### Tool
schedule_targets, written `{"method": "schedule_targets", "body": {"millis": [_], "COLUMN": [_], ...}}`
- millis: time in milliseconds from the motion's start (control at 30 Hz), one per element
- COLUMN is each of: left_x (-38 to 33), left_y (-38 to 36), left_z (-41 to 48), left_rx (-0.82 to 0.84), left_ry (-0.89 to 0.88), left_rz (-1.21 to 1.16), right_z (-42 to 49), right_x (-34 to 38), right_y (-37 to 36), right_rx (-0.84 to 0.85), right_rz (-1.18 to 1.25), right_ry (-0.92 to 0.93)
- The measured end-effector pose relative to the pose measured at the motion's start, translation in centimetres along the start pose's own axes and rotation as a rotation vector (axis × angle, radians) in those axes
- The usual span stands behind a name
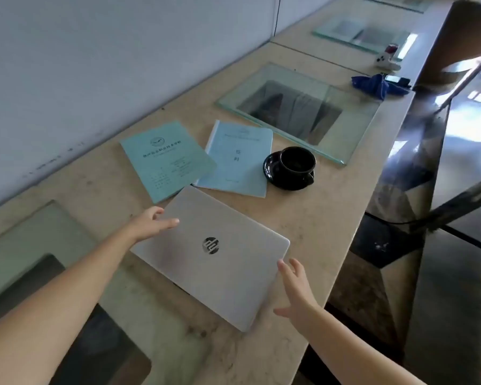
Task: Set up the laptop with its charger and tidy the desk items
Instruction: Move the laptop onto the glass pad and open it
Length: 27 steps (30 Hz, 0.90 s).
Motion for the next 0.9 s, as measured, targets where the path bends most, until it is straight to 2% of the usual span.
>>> {"method": "schedule_targets", "body": {"millis": [100,333,467,567,667,767,900], "left_x": [1.2,2.0,2.1,2.0,2.4,3.3,4.3], "left_y": [0.3,-0.9,-0.7,-1.0,-1.6,-1.8,-1.4], "left_z": [1.6,3.2,3.6,3.9,3.7,3.3,2.0], "left_rx": [-0.041,-0.016,-0.025,-0.037,-0.039,-0.050,-0.074], "left_ry": [0.033,0.084,0.114,0.146,0.182,0.211,0.229], "left_rz": [0.028,-0.001,-0.038,-0.065,-0.202,-0.274,-0.367], "right_z": [0.7,2.3,2.8,3.4,3.9,4.5,6.1], "right_x": [-0.8,-1.3,-1.6,-1.4,-1.5,-1.4,0.3], "right_y": [-1.0,-2.0,-3.7,-4.1,-4.0,-3.8,-3.7], "right_rx": [0.001,-0.025,0.068,0.062,0.011,-0.021,-0.052], "right_rz": [0.020,0.106,0.310,0.308,0.232,0.175,0.107], "right_ry": [-0.076,-0.206,-0.354,-0.376,-0.412,-0.399,-0.259]}}
Point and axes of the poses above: each hand's wrist, its own z-axis towards the middle knuckle, its own y-axis out of the back of the hand, x = y × z, the point moved 9 cm from there along z, towards the middle knuckle, and after that the axes turned 8 degrees about -x, right-handed, at the moved point
